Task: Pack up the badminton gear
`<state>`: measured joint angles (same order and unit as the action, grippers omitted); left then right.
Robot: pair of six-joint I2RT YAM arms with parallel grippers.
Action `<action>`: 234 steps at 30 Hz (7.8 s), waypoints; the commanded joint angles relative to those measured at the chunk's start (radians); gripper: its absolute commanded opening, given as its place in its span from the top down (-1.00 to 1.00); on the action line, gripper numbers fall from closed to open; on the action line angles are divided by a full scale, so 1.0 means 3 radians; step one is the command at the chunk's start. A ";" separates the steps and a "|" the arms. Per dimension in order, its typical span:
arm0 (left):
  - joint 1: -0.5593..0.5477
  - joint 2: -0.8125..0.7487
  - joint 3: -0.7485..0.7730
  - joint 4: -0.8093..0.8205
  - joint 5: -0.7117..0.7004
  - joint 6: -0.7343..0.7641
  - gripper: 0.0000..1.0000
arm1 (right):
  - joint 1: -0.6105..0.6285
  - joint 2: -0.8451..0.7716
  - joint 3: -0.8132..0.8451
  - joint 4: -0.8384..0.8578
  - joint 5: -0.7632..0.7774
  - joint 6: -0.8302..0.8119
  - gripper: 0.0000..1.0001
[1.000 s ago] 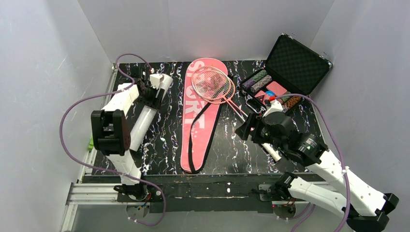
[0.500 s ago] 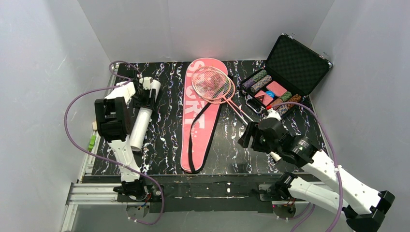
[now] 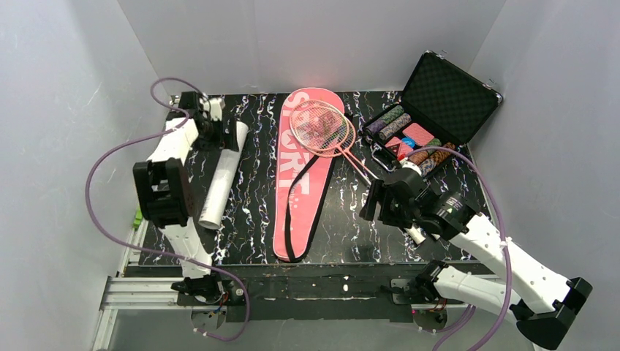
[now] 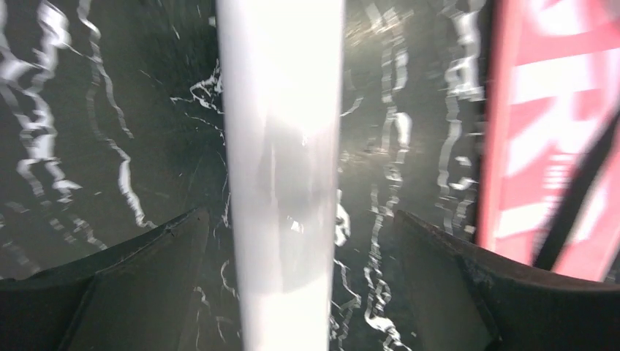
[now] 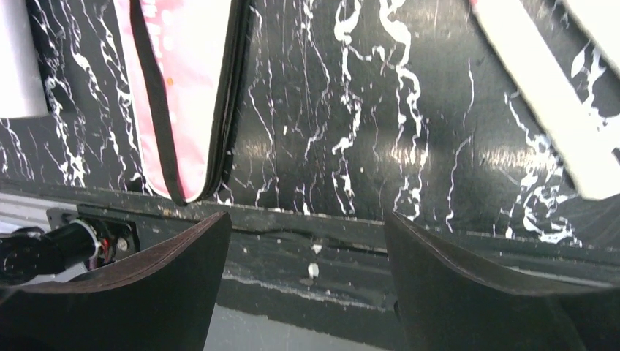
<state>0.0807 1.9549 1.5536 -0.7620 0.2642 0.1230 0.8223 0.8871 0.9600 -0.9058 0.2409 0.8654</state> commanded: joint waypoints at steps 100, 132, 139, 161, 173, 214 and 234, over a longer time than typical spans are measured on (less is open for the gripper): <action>-0.2667 0.0119 -0.0795 0.1773 -0.1039 -0.0239 -0.36 | -0.1424 0.3528 0.1345 0.1581 -0.0375 -0.1933 0.58; -0.2337 -0.1186 -0.1473 0.1485 -0.0932 -0.0011 1.00 | -0.1393 0.2991 0.1255 0.1528 -0.0931 -0.0478 -0.35; -0.2337 -0.1278 -0.1261 0.1259 -0.0764 -0.0145 1.00 | -0.1248 0.2783 0.0878 0.2440 -0.1968 0.0316 -0.49; -0.2340 -0.1522 -0.1176 0.0956 -0.0609 -0.0238 1.00 | -0.0968 0.3742 0.1229 0.3496 -0.2179 0.1410 0.56; -0.2344 -0.1551 -0.1032 0.0813 -0.0624 0.0023 -0.71 | -0.0813 0.3639 0.1341 0.3264 -0.2106 0.1175 0.97; -0.2410 -0.1892 -0.1338 0.0869 -0.1913 0.0560 1.00 | -0.1176 0.3032 0.2143 0.0807 -0.0978 -0.0834 -0.32; -0.2220 -0.2218 -0.1043 0.0587 -0.2239 0.0310 1.00 | -0.1387 0.3045 0.1476 0.0982 -0.0475 -0.1208 -0.05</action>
<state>-0.5964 1.3563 1.2110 -0.5991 -0.3740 0.2375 0.4225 1.8225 1.4330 -0.6712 0.1085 0.5186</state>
